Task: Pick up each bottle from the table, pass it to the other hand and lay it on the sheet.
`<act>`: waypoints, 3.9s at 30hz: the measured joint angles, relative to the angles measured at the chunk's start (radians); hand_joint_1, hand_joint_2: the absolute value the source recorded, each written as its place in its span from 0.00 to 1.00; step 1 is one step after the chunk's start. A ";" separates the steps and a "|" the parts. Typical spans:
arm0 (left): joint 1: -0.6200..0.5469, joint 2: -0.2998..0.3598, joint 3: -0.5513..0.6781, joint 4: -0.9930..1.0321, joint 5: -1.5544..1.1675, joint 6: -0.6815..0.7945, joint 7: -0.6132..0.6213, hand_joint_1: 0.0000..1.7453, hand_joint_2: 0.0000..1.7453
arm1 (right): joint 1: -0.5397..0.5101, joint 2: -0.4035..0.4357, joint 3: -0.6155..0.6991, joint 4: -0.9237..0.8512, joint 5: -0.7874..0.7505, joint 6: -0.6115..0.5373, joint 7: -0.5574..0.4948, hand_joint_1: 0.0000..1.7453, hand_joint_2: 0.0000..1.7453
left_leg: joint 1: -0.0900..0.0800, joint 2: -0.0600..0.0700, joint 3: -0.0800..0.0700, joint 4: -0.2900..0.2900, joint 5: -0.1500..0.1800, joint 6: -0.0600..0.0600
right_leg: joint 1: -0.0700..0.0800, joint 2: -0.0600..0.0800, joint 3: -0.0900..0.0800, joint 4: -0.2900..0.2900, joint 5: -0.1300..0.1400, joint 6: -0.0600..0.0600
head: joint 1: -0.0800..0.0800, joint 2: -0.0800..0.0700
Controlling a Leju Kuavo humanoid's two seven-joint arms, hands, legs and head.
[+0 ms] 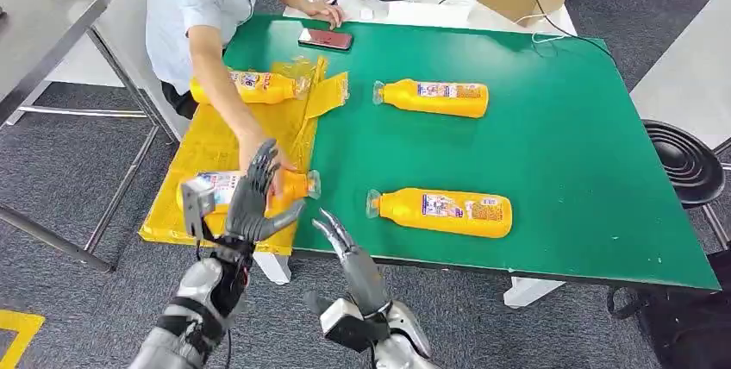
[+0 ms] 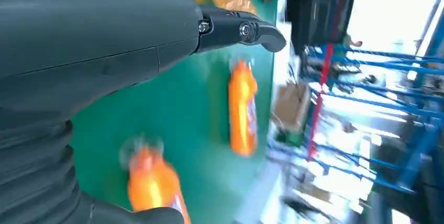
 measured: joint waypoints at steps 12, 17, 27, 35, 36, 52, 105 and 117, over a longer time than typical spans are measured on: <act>0.213 0.002 0.051 -0.236 -0.102 0.146 -0.073 0.00 1.00 | 0.097 -0.194 -0.332 -0.191 0.323 -0.157 0.109 0.00 1.00 | -0.001 -0.001 -0.001 0.000 -0.001 0.001 | -0.001 0.000 0.000 -0.001 0.001 0.001 | 0.000 0.000; 0.239 -0.012 0.055 -0.291 -0.133 0.180 -0.092 0.00 1.00 | 0.030 -0.246 -0.433 -0.128 0.543 -0.241 0.263 0.00 1.00 | -0.001 0.000 -0.001 0.000 -0.001 0.001 | 0.000 0.000 0.000 0.000 0.001 0.001 | 0.000 0.000; 0.233 -0.031 0.041 -0.313 -0.159 0.196 -0.077 0.00 1.00 | -0.158 -0.286 -0.515 0.069 0.680 -0.227 0.393 0.00 1.00 | 0.000 -0.001 -0.001 0.001 0.000 0.001 | 0.000 0.000 0.000 0.000 0.001 0.001 | 0.000 0.000; 0.171 -0.039 0.009 -0.279 -0.164 0.198 -0.057 0.00 1.00 | -0.303 -0.270 -0.549 0.295 0.594 -0.091 0.377 0.00 1.00 | 0.000 -0.001 -0.001 0.001 0.000 0.001 | 0.000 0.000 0.000 0.000 0.001 0.001 | 0.000 0.000; 0.160 -0.041 0.003 -0.268 -0.164 0.198 -0.056 0.00 1.00 | -0.316 -0.264 -0.554 0.324 0.578 -0.065 0.364 0.00 1.00 | 0.000 -0.001 -0.001 0.001 0.000 0.002 | 0.000 0.000 0.000 0.000 0.001 0.001 | 0.000 0.000; 0.101 -0.048 -0.031 -0.195 -0.135 0.179 -0.054 0.00 1.00 | -0.436 -0.245 -0.522 0.489 0.675 0.066 0.447 1.00 1.00 | 0.000 0.008 0.006 0.001 0.000 0.002 | 0.000 0.005 0.004 -0.001 0.001 0.000 | 0.000 0.000; 0.094 -0.040 -0.210 -0.024 0.079 0.103 0.144 0.00 1.00 | -0.077 -0.096 -0.409 -0.237 -0.107 0.198 0.060 1.00 1.00 | 0.000 0.008 0.002 0.000 -0.004 0.001 | 0.000 0.010 0.001 -0.001 0.000 0.001 | 0.000 0.000; 0.142 -0.032 -0.271 -0.190 0.102 0.057 0.124 0.00 1.00 | -0.047 -0.082 -0.290 -0.231 -0.037 0.216 0.055 1.00 1.00 | 0.000 0.008 0.002 0.000 -0.004 0.001 | 0.001 0.010 0.001 0.000 0.000 0.000 | 0.000 0.000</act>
